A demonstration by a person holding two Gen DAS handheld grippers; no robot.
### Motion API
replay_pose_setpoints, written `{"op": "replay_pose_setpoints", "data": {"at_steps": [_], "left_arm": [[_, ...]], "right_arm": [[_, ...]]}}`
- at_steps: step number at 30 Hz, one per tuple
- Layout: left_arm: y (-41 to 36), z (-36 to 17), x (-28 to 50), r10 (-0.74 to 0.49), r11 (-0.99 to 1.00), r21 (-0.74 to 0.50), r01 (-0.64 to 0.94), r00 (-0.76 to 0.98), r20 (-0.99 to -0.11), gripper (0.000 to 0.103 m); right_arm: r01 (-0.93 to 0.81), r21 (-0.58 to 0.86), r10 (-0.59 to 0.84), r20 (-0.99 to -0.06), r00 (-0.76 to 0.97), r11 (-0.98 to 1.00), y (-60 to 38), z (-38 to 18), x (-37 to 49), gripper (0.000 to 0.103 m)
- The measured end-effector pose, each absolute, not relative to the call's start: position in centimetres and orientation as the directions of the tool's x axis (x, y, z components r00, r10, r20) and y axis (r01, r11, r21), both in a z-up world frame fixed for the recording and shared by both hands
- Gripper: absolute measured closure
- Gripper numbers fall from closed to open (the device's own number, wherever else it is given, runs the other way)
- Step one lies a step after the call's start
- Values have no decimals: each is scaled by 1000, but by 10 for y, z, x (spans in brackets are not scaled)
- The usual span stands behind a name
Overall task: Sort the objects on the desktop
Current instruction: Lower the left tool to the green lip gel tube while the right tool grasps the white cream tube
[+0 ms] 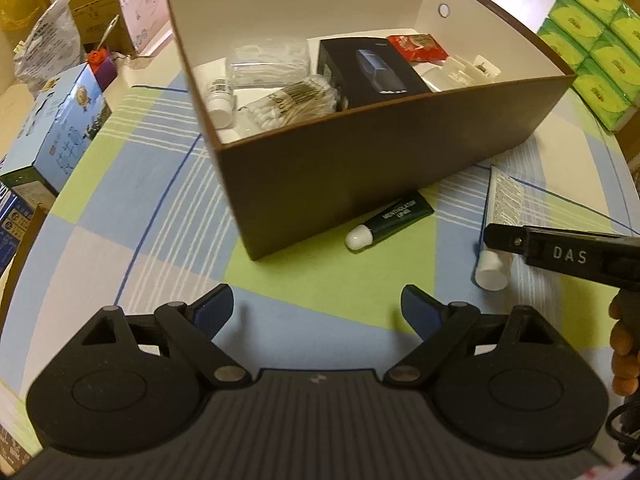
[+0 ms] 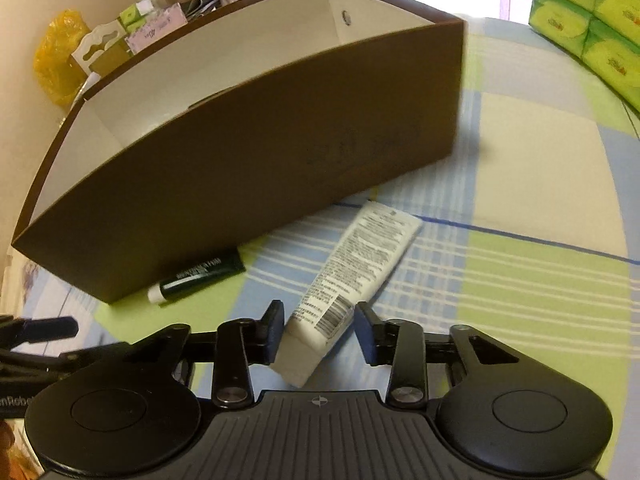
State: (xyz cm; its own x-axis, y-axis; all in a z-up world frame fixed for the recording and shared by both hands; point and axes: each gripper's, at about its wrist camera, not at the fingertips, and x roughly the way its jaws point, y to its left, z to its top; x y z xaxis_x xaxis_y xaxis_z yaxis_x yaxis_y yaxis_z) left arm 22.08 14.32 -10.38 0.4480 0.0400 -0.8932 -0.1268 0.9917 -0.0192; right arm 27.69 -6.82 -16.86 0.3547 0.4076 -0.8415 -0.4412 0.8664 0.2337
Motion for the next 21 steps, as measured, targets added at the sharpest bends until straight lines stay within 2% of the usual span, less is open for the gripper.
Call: {"op": "replay_pose_setpoints", "data": {"at_steps": [7,13,15,17,21], "left_arm": [[129,-107,224,-17,997,-48,-55,467,-884,21],[115,-113,231,-59,998,-50,32,507,-860,33],[111,-116,234,-55,998,-27,62,521,-852,40],[106,-120,237,-43,996,7,92,535,-844,40],[100,-127,245,-37,991,39,128,547,-836,51]], "right_arm": [[-417,128,300,-876,378,900,-110,-173,275,75],[-353,136,282,-869,405,926,-157,-173,277,75],[-345,141,282,-870,404,928,-165,-172,277,75],[-339,132,273,-871,409,931,-169,-172,276,75],[-339,121,264,-871,414,933,-172,-173,274,75]]}}
